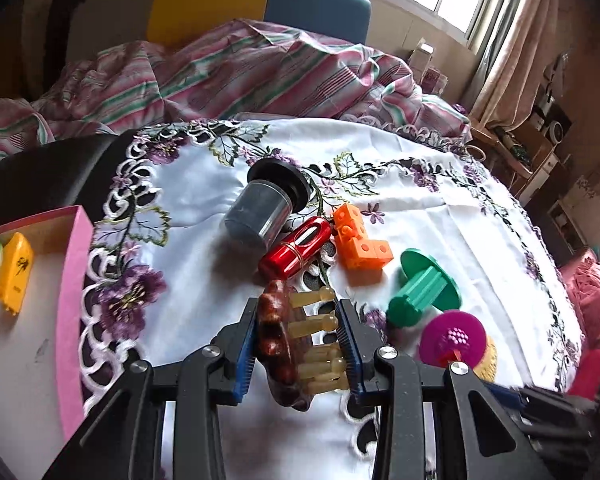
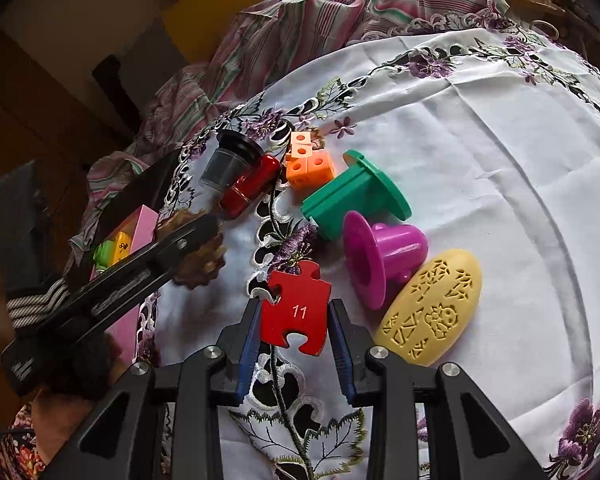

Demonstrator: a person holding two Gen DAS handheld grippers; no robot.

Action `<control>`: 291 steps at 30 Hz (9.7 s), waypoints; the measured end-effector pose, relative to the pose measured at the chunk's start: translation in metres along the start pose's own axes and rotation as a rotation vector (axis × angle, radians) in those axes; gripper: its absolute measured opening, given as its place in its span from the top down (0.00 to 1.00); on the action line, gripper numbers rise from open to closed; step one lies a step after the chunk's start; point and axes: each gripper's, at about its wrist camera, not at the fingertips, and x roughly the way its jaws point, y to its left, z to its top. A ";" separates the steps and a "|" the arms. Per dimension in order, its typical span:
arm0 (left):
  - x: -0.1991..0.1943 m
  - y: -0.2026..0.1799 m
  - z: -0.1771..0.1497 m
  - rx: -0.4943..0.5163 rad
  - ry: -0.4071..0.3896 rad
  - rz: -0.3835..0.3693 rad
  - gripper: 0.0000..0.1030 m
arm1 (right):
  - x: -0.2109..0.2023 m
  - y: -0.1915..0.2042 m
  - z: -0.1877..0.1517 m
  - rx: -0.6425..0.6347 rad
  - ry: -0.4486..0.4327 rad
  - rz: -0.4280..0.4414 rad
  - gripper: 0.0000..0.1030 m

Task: Organize rigid objects
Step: 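Carry the brown clip into the tray and open the left gripper, then carry the red puzzle piece into the tray and open the right gripper, then withdraw the right gripper from the tray toward the remaining toys, then close the right gripper on the yellow-purple egg, then grasp the magenta perforated dome with the left gripper while the right gripper holds the egg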

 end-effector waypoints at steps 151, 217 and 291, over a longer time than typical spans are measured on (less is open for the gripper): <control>-0.181 0.168 -0.140 -0.278 -0.088 0.225 0.00 | 0.046 0.197 0.001 -0.512 -0.062 -0.161 0.65; -0.041 -0.056 -0.001 0.123 0.003 0.177 0.00 | 0.005 -0.061 0.029 0.173 0.051 -0.275 0.67; -0.018 -0.032 -0.030 0.210 0.085 0.103 0.68 | -0.015 -0.092 0.035 0.363 -0.090 0.012 0.72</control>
